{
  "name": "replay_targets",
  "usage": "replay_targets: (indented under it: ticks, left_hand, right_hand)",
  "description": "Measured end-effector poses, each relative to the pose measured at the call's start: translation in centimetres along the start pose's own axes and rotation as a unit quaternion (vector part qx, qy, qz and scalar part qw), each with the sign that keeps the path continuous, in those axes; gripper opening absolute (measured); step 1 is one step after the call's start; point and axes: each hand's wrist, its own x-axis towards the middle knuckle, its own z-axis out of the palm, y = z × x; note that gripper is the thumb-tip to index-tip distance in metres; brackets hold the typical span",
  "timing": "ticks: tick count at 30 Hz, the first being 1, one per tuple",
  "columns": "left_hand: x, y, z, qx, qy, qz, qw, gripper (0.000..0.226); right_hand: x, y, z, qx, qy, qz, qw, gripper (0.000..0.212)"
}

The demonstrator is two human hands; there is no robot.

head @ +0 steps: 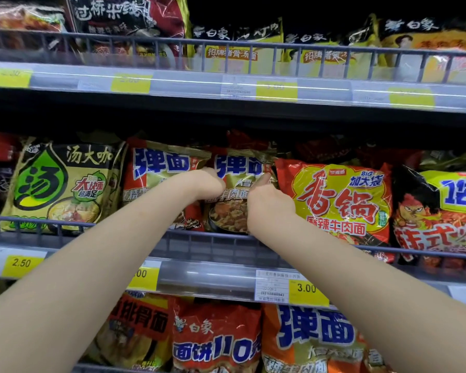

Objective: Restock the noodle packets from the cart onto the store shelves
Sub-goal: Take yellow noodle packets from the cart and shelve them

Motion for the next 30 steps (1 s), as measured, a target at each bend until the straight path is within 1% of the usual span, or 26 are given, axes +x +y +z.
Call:
replay_targets:
  ticks: [2, 3, 4, 5, 7, 12, 16, 21, 24, 27, 30]
  left_hand:
    - [-0.3, 0.0, 0.2, 0.015, 0.006, 0.012, 1.0, 0.02]
    - [-0.4, -0.1, 0.3, 0.019, 0.005, 0.017, 1.0, 0.02]
    - [-0.6, -0.3, 0.4, 0.024, 0.0, 0.025, 0.999, 0.025]
    - [-0.6, -0.6, 0.6, 0.029, -0.009, 0.036, 0.999, 0.035]
    - [-0.7, -1.1, 0.7, 0.035, -0.014, 0.052, 0.998, 0.051]
    - [-1.2, -1.7, 0.8, 0.021, -0.017, 0.075, 0.997, 0.059]
    - [-1.6, -2.0, 0.7, 0.022, -0.02, 0.093, 0.995, 0.06]
    - [-2.2, -2.2, 0.4, 0.019, -0.017, 0.11, 0.994, 0.056]
    - [-2.2, -2.6, 0.6, 0.011, -0.02, 0.121, 0.992, 0.05]
    - [-2.2, -2.8, 0.8, -0.017, -0.034, 0.116, 0.993, 0.064]
    - [-2.6, -2.7, 0.7, -0.034, -0.037, 0.114, 0.992, 0.068]
  right_hand:
    - [0.3, 0.2, 0.1, -0.009, -0.022, 0.001, 1.0, 0.086]
    - [0.5, 0.3, 0.2, -0.01, -0.034, 0.002, 0.999, 0.089]
    - [0.7, 0.3, 0.2, -0.011, -0.045, 0.005, 0.999, 0.093]
    - [0.9, 0.4, 0.3, -0.011, -0.053, 0.008, 0.998, 0.096]
    - [1.3, 0.6, 0.3, -0.015, -0.06, 0.008, 0.998, 0.095]
    - [1.9, 1.1, 0.1, -0.047, -0.077, 0.001, 0.996, 0.09]
    - [2.3, 1.3, 0.4, -0.08, -0.056, -0.002, 0.995, 0.087]
    - [2.9, 0.9, 0.6, -0.057, -0.037, 0.015, 0.998, 0.078]
    - [2.7, 0.8, 0.6, -0.063, -0.033, 0.022, 0.997, 0.08]
    - [2.3, 0.7, 0.4, -0.062, -0.047, 0.028, 0.997, 0.083]
    - [1.9, 0.5, -0.2, -0.071, -0.048, 0.019, 0.996, 0.086]
